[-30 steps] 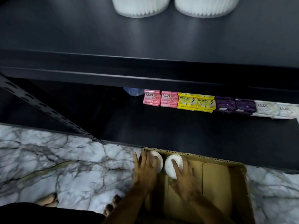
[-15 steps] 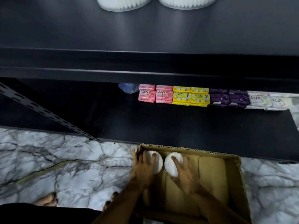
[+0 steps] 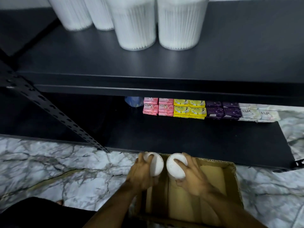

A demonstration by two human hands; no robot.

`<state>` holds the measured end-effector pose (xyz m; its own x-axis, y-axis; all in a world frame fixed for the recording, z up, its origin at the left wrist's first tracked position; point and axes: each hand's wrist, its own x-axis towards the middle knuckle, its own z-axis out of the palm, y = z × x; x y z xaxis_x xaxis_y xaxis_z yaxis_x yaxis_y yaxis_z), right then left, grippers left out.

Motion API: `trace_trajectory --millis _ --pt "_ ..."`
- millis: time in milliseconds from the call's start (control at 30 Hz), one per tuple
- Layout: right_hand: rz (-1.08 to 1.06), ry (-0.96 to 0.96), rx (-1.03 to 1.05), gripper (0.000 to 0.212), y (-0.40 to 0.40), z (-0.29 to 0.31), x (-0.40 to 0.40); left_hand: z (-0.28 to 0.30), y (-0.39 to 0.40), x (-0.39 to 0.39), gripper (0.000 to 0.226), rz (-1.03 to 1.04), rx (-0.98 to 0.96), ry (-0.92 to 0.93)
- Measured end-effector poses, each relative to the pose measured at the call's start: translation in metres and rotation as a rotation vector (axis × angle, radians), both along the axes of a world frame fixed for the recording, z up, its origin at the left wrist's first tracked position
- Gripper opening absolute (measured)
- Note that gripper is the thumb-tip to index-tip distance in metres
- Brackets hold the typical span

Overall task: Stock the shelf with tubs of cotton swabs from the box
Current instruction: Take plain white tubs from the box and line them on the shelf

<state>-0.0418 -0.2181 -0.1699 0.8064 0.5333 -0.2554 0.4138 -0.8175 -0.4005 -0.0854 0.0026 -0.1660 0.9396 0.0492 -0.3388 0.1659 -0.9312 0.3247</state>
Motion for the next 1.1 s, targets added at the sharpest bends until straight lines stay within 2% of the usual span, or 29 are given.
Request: trace_trajectory --millis 300,600,900,1100 --pt "-0.033 -0.182 0.213 0.082 0.013 0.096 0.005 0.104 0.023 -0.009 0.094 0.061 -0.074 -0.207" --pt "0.002 -0.3 0.408 0.076 0.032 0.202 -0.004 0.214 0.039 -0.02 0.097 0.125 -0.111 -0.371" --pt "0.031 -0.473 0.455 0.076 0.061 0.287 -0.007 0.307 0.064 -0.037 0.093 0.171 -0.097 -0.499" --pt "0.07 -0.539 0.524 0.072 0.078 0.336 -0.012 0.364 0.08 -0.047 0.095 0.152 -0.007 -0.557"
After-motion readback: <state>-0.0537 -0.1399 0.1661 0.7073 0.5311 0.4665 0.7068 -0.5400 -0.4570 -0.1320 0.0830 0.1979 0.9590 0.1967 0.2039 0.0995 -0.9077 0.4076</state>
